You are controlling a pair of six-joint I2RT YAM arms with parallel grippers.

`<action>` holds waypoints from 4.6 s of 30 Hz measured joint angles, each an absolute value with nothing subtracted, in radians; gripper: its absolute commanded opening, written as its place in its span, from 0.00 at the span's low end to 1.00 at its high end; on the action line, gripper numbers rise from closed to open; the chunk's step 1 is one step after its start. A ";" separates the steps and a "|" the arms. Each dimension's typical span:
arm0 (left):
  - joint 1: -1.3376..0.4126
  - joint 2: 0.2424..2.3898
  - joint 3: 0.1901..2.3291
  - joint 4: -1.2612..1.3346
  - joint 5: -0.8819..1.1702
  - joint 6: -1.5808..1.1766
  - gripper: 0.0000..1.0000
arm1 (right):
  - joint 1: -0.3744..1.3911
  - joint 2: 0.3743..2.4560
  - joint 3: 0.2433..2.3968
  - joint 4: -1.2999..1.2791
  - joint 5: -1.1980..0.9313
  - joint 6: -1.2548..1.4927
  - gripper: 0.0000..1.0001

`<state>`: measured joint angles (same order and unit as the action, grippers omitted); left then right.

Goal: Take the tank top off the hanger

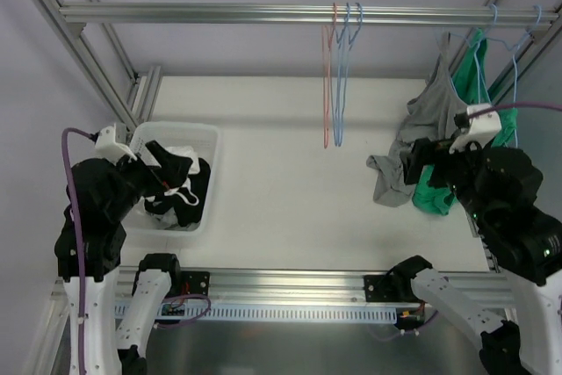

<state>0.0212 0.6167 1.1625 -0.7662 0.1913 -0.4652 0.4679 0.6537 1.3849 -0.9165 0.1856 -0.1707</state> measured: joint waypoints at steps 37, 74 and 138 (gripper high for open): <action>0.019 0.240 0.861 -0.837 0.393 -0.329 0.99 | -0.117 1.526 1.934 -0.842 0.146 -0.441 0.54; 0.019 0.228 0.852 -0.836 0.411 -0.329 0.99 | -0.112 1.270 1.831 -0.737 -0.172 -0.277 0.00; -1.284 1.825 2.018 -0.408 -0.139 -0.349 0.26 | 0.148 0.281 1.376 -1.182 -0.251 -0.113 0.00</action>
